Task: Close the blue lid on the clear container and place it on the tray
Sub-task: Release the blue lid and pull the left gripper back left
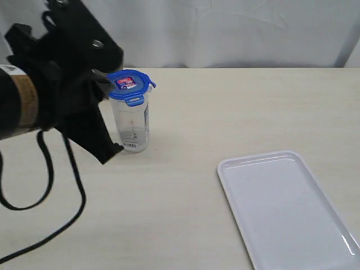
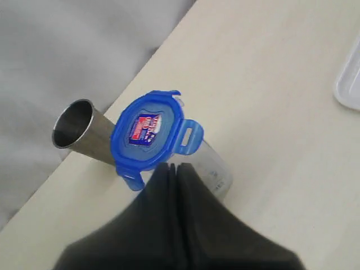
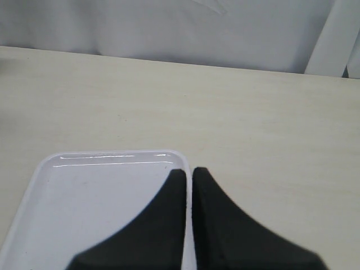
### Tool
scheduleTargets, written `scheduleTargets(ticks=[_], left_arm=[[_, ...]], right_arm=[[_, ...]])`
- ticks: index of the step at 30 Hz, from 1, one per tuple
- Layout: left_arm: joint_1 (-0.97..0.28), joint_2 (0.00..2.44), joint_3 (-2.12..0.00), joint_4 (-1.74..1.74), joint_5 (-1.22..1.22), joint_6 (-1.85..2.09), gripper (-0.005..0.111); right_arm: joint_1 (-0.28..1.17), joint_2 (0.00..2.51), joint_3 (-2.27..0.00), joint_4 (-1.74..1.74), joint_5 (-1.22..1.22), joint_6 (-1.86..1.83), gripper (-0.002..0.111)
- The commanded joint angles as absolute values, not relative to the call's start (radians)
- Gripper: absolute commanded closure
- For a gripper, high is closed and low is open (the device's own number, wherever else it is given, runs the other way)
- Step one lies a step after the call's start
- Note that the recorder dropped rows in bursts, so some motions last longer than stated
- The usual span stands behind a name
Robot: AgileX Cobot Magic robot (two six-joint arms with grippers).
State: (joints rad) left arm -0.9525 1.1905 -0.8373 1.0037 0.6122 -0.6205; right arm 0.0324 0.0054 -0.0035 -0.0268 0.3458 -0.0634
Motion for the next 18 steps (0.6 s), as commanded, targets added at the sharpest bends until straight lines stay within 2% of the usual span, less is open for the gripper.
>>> scheduleTargets(ticks=[1,6,11,15,18], left_arm=[[-0.767,1.096,-0.765,0.919,0.362,-0.684,0.107],[-0.544,1.092,-0.707,0.750,0.118,-0.634,0.107],[-0.419,1.122,-0.643,0.735,-0.178,-0.663,0.107],[-0.345,1.205,-0.638,1.033,-0.448,-0.908,0.107],[-0.222,1.301,-0.665,1.203,-0.726,-1.069,0.107]], right_arm=[[0.026,0.000,0.000,-0.031,0.342,-0.065,0.104],[0.026,0.000,0.000,-0.031,0.342,-0.065,0.104],[0.026,0.000,0.000,-0.031,0.342,-0.065,0.104],[0.026,0.000,0.000,-0.031,0.342,-0.065,0.104],[0.026,0.000,0.000,-0.031,0.342,-0.065,0.104]])
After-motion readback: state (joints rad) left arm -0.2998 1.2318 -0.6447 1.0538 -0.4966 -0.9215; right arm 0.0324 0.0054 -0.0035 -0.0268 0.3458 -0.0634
